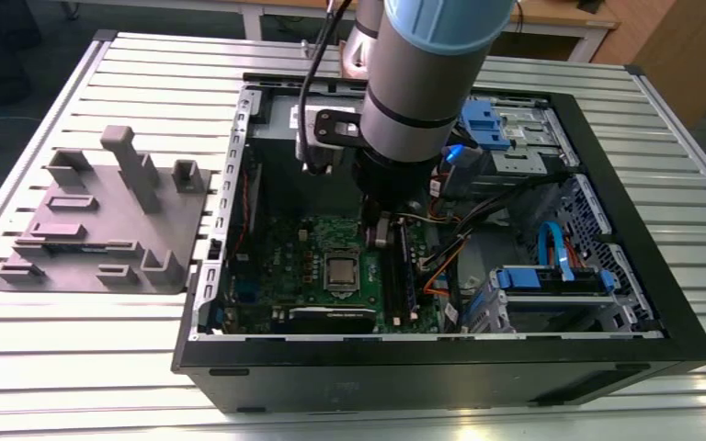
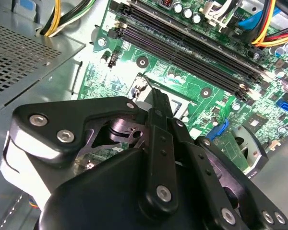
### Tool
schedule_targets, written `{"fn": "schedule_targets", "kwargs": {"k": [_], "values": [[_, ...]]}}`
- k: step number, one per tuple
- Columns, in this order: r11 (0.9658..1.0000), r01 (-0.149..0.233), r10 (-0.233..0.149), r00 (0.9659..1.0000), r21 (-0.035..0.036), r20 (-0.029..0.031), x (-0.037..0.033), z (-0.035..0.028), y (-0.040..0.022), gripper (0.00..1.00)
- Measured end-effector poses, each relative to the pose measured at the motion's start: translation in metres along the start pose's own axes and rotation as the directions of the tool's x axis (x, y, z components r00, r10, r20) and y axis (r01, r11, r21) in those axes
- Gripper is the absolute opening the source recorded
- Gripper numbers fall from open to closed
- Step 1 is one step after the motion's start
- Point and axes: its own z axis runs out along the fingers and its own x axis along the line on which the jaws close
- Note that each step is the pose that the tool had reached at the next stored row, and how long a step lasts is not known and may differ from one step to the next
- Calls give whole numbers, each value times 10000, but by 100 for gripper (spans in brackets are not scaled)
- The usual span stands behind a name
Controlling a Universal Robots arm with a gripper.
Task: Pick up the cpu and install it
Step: 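Install the first cpu locking lever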
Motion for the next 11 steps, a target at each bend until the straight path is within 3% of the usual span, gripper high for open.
{"fn": "schedule_targets", "kwargs": {"k": [8,11], "values": [[9999,165,-165,9999,-4,-24,22,31,-4,10],[9997,226,-226,9996,3,-158,31,32,-5,10]]}}
